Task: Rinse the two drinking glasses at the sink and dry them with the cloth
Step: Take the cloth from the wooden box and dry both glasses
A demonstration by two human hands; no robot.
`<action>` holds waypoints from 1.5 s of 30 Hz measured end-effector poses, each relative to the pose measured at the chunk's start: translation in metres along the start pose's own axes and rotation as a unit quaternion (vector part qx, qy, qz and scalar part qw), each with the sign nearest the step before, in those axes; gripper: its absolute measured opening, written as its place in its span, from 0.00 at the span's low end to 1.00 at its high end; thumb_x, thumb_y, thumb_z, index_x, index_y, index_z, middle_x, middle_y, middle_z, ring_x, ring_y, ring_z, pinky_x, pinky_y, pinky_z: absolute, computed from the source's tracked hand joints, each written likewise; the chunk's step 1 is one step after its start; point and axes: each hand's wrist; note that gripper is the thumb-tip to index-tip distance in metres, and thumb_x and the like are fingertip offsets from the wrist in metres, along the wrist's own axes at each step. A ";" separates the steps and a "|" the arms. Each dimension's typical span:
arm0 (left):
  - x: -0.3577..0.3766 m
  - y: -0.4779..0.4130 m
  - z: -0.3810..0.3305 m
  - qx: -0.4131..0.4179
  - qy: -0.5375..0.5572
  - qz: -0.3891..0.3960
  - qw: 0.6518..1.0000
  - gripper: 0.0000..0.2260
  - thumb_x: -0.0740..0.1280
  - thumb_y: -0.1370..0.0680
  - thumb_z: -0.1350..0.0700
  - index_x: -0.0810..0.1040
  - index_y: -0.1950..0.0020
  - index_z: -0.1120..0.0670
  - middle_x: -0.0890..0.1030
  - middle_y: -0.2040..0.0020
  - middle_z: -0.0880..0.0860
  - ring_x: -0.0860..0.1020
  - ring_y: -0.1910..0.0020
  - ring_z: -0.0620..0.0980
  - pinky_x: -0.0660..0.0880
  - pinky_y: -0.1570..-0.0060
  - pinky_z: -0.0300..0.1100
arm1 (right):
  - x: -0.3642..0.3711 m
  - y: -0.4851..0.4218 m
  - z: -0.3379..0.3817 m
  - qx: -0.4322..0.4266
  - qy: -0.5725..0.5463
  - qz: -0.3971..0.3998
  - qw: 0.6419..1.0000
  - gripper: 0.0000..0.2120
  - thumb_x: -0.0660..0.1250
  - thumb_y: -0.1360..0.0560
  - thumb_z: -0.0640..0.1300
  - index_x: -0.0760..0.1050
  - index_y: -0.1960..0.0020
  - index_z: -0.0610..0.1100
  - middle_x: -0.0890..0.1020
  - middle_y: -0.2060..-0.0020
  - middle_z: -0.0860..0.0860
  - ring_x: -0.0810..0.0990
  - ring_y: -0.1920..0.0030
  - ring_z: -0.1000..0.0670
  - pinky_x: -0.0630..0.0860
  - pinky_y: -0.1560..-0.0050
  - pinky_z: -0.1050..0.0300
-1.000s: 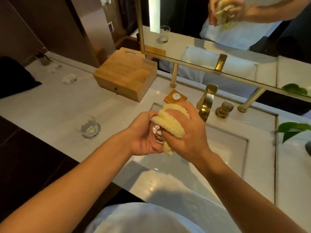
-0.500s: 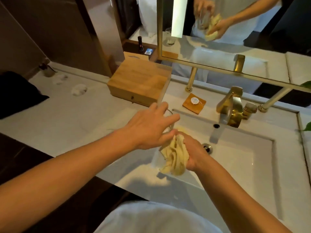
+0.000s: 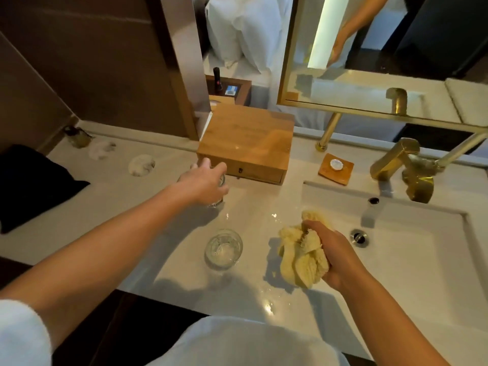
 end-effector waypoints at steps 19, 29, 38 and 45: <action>-0.003 -0.004 0.029 -0.014 0.074 0.010 0.997 0.25 0.62 0.22 0.37 0.66 0.27 0.43 0.68 0.29 0.56 0.70 0.33 0.60 0.73 0.38 0.58 | 0.002 0.004 -0.038 0.010 -0.057 -0.005 0.998 0.17 0.69 0.24 0.44 0.80 0.39 0.36 0.83 0.44 0.35 0.81 0.41 0.34 0.78 0.41 0.41; 0.077 0.092 0.050 -0.018 0.470 -0.043 0.882 0.21 0.66 0.31 0.67 0.74 0.47 0.43 0.79 0.48 0.50 0.80 0.51 0.54 0.79 0.57 0.42 | 0.028 0.008 -0.040 0.027 -0.061 0.052 0.996 0.17 0.67 0.23 0.43 0.78 0.36 0.38 0.84 0.48 0.38 0.83 0.49 0.40 0.80 0.47 0.47; 0.148 0.097 0.021 0.022 0.473 -0.032 0.880 0.48 0.85 0.43 0.49 0.68 0.26 0.47 0.78 0.36 0.42 0.77 0.37 0.40 0.74 0.34 0.41 | 0.091 0.020 -0.038 0.070 -0.092 0.158 0.981 0.07 0.64 0.28 0.42 0.77 0.52 0.41 0.77 0.60 0.43 0.77 0.59 0.45 0.75 0.53 0.51; 0.130 0.101 0.001 0.090 0.571 -0.092 0.811 0.36 0.84 0.40 0.58 0.75 0.34 0.51 0.79 0.42 0.50 0.80 0.42 0.45 0.80 0.44 0.43 | 0.069 0.024 -0.025 0.103 -0.162 0.211 0.958 0.10 0.63 0.29 0.46 0.76 0.53 0.40 0.76 0.53 0.40 0.76 0.52 0.39 0.70 0.34 0.41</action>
Point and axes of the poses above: each hand's wrist, its own y-axis away from the middle knuckle, its own x-axis out of the palm, z = x × y
